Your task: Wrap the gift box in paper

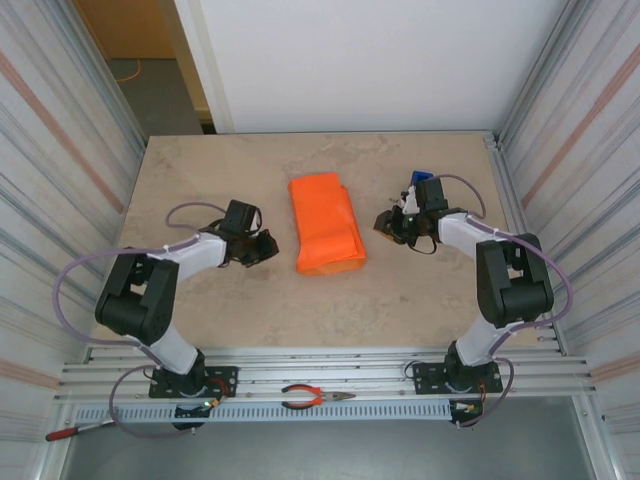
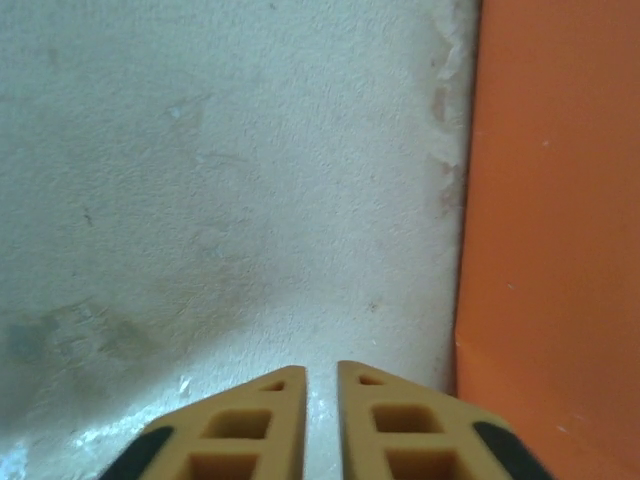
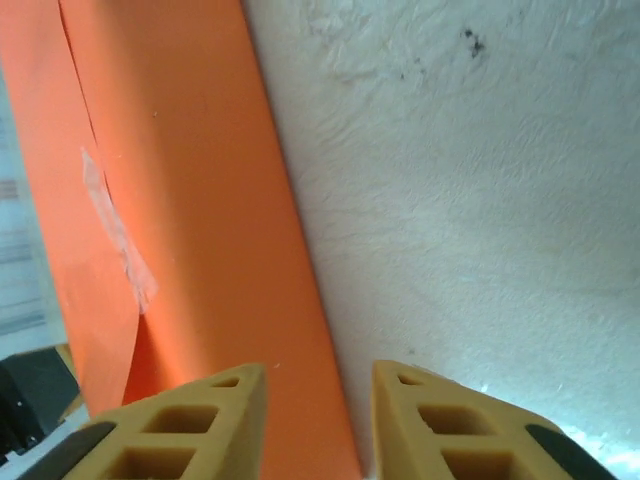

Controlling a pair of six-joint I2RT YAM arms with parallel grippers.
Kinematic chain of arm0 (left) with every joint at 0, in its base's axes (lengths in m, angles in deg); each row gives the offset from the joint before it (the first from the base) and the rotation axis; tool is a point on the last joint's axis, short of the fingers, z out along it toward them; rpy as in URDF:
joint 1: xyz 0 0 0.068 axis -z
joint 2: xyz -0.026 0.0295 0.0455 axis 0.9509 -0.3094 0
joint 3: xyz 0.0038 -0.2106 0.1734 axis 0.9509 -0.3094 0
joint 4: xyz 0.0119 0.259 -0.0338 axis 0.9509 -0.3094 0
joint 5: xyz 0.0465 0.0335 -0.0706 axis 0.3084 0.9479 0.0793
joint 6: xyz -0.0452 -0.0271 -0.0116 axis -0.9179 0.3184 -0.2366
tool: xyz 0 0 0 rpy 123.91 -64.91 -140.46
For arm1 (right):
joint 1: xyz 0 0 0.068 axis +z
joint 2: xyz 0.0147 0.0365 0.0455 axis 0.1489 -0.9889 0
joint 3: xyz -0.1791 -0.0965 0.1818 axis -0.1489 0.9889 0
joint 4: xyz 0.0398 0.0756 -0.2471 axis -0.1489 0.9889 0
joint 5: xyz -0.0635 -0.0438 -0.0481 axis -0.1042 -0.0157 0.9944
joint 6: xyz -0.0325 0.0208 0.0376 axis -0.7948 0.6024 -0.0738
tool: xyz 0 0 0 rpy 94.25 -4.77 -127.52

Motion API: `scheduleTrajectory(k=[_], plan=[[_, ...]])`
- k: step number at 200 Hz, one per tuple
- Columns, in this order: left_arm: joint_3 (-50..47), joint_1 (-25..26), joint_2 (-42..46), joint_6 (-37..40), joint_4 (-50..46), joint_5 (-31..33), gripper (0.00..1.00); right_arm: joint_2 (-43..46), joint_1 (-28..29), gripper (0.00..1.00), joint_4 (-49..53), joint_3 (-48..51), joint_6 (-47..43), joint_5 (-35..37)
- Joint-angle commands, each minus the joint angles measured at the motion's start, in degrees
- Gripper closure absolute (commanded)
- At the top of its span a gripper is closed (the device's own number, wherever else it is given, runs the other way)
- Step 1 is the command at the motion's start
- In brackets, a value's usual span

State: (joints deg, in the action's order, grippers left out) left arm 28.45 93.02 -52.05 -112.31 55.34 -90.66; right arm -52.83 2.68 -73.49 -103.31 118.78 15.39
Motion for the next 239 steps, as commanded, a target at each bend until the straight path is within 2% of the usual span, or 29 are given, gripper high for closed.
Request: scheduleTrajectory(k=[1, 35, 83, 130, 159, 173, 196, 220, 239], plan=[[3.71, 1.75, -3.08, 1.09, 0.09, 0.92, 0.9, -2.59, 0.17, 0.77, -1.26, -0.65, -0.97, 0.72], [6.75, 7.13, -6.28, 1.74, -1.39, 3.36, 0.92, -5.11, 1.68, 0.81, -2.38, -0.73, -1.06, 1.07], [6.63, 15.44, -4.6, 0.03, -2.61, 5.73, 0.91, -6.6, 6.17, 0.85, -2.78, -0.93, -1.15, 0.84], [5.44, 14.28, -1.5, 1.07, -5.94, 8.83, 0.88, -4.52, 7.26, 0.86, -2.9, 0.63, -0.89, 0.48], [1.52, 10.85, 4.74, 1.06, -6.62, 9.67, 0.76, 0.17, 4.9, 0.84, -1.38, 2.78, -0.81, 1.52], [-0.15, 8.88, 7.84, 1.25, -6.84, 9.46, 0.67, 2.65, 2.47, 0.78, -1.03, 3.83, -0.46, 1.26], [-0.88, 6.17, 11.41, 2.19, -6.94, 8.66, 0.51, 6.14, -0.07, 0.53, 0.54, 3.39, -1.09, 0.49], [0.67, 5.11, 12.09, 3.48, -5.69, 7.0, 0.43, 7.58, 0.25, 0.32, 1.68, 0.73, -2.15, -0.96], [2.46, 5.24, 10.49, 3.24, -3.3, 3.81, 0.39, 6.46, 1.83, 0.24, 3.21, -2.42, -3.24, -1.95]])
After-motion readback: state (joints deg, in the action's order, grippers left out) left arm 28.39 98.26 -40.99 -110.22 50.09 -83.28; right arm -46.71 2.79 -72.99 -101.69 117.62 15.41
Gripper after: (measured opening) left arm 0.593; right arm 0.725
